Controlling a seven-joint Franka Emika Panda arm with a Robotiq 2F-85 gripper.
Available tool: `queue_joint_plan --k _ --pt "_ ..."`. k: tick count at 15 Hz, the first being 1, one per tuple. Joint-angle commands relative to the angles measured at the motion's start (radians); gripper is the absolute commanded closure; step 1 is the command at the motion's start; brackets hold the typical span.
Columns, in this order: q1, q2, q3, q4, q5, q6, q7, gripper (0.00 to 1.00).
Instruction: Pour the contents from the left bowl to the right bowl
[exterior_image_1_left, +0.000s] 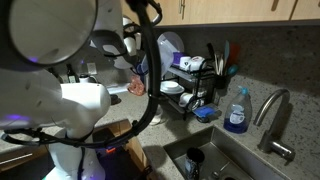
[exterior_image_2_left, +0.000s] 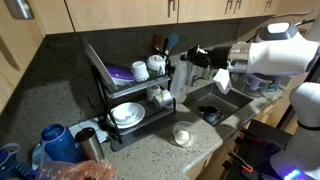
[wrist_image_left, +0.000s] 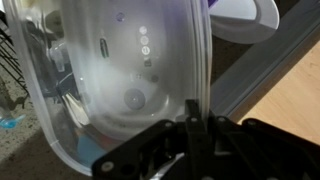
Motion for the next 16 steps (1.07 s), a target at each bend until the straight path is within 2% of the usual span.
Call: queue_joint_plan --k 1,8,16 --pt "-0.057 0.032 0.07 0.0 0.038 0.012 0.008 0.99" --pt "-0.118 0.051 0.154 -0.001 0.082 0.021 0.008 0.99" --pt "-0.153 0.071 0.207 -0.001 0.102 0.028 0.008 0.99"
